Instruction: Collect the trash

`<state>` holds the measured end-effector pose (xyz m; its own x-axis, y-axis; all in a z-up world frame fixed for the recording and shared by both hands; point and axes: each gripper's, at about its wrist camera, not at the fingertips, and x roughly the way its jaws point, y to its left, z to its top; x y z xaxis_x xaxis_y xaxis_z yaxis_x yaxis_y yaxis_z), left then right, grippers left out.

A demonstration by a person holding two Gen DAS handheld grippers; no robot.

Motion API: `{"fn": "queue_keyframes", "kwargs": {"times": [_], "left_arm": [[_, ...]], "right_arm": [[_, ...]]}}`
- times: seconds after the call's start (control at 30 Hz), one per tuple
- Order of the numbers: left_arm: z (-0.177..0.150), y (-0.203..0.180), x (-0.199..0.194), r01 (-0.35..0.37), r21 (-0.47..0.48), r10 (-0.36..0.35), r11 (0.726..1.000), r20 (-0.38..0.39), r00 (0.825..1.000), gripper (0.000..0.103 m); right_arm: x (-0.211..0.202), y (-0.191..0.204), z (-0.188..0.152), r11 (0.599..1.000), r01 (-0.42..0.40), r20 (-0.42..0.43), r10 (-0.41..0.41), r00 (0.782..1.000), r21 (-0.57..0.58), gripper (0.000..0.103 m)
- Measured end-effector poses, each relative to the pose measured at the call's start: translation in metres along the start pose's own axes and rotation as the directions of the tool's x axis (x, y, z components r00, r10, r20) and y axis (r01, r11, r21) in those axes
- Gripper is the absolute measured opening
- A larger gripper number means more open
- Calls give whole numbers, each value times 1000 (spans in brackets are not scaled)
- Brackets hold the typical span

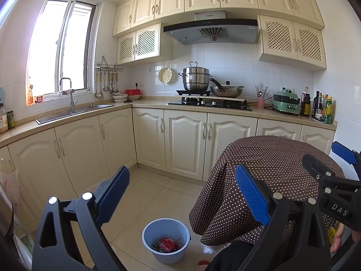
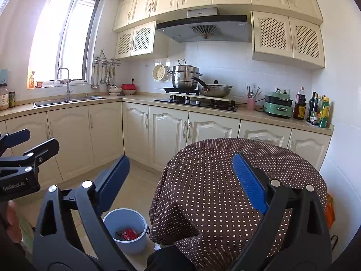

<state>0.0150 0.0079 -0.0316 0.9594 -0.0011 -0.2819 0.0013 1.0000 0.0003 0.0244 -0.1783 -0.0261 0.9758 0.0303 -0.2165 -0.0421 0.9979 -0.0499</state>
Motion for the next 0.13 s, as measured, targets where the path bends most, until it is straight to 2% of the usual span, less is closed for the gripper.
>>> {"fn": "queue_keyframes", "kwargs": {"times": [0.13], "left_arm": [[-4,1,10,-12,5,13,1000,-28,1000,93]], "right_arm": [[12,-14,-1,1000,12,-26,-11,1000,26,91]]}}
